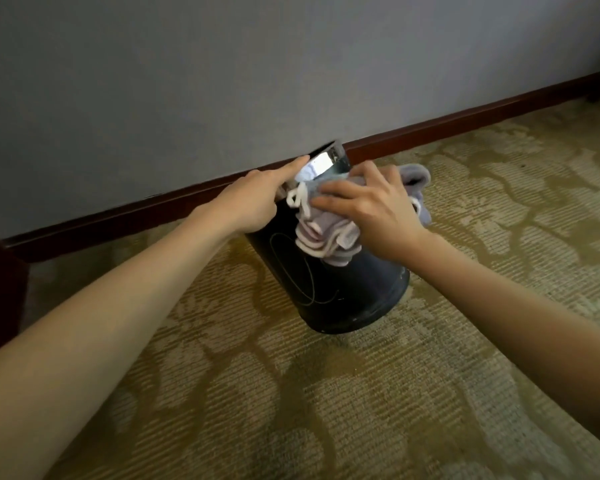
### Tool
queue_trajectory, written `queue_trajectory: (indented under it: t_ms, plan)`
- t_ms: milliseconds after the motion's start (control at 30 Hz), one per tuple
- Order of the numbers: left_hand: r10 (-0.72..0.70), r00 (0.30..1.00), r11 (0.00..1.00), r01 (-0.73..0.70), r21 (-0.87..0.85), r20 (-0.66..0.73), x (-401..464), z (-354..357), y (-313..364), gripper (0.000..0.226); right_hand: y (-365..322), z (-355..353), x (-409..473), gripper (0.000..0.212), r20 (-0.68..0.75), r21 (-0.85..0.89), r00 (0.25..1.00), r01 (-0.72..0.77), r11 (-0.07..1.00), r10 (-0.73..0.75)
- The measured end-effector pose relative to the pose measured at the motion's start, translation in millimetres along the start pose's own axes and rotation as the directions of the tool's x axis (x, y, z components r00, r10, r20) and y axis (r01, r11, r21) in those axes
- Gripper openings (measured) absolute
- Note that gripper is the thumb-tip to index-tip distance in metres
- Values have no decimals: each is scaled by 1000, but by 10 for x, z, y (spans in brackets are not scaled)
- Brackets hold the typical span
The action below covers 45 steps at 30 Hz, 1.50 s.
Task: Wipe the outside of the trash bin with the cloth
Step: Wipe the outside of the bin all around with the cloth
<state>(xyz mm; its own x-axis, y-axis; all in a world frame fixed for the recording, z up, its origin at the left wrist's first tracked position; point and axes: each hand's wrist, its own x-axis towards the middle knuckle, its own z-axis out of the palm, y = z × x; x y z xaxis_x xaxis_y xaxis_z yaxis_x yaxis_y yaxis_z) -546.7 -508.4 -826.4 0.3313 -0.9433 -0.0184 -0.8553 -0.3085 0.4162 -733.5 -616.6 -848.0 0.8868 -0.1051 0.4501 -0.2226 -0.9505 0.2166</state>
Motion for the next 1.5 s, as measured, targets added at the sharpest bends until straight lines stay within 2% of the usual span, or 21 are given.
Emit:
queue_trajectory:
  t_ms: [67, 200, 333, 400, 467, 600, 667, 733, 833, 933, 1033, 1167, 1233, 1333, 1500]
  plan:
    - [17, 1000, 1000, -17, 0, 6, -1, -10, -19, 95, -35, 36, 39, 42, 6, 0, 1000, 0, 1000, 0]
    - [-15, 1000, 1000, 15, 0, 26, -48, -23, -143, 98, -191, 193, -518, 38, 82, -3, 972, 222, 975, -221]
    - [-24, 1000, 1000, 24, -5, 16, -79, -42, -119, 96, -328, 327, -1137, 31, 342, -50, 856, 428, 902, -387]
    - [-19, 1000, 1000, 19, 19, 14, -93, -15, -58, 96, -315, 298, -1188, 27, 393, -22, 824, 453, 891, -409]
    - [-20, 1000, 999, 20, 48, 2, -113, 31, 16, 95, -259, 210, -1038, 28, 345, -10, 851, 425, 905, -396]
    - [16, 999, 992, -12, 128, -28, -104, 77, 120, 92, -82, 39, -404, 42, 92, -48, 965, 252, 967, -246]
    - [36, 999, 985, -29, 167, -41, -101, 83, 150, 88, -47, 42, -214, 46, 17, -62, 985, 171, 983, -170]
    - [40, 998, 984, -32, 174, -39, -113, 79, 142, 89, -60, 108, -254, 46, -16, -58, 985, 169, 984, -170]
    - [17, 999, 988, -10, 157, -38, -145, 72, 83, 94, -97, 257, -648, 39, 14, -38, 959, 285, 958, -284]
    - [5, 999, 989, 0, 149, -31, -143, 76, 51, 94, -120, 411, -1096, 32, 146, -9, 916, 378, 926, -372]
    - [3, 1000, 1000, -3, 20, -2, -130, 27, -22, 86, -68, 476, -1301, 35, 173, 54, 929, 322, 945, -326]
    - [45, 988, 963, -3, -269, 150, -194, -73, -255, 67, 17, 513, -1386, 40, 137, 91, 964, 215, 972, -226]
    - [28, 986, 950, 26, -312, 167, -221, -102, -380, 52, 43, 530, -1417, 44, 121, 101, 977, 162, 982, -173]
    - [-13, 994, 926, 54, -372, 111, -197, -81, -473, 36, 70, 561, -1454, 50, 102, 115, 989, 99, 988, -111]
    - [9, 997, 927, 20, -373, 75, -165, 7, -408, 22, 82, 602, -1499, 49, 66, 133, 996, 48, 990, -58]
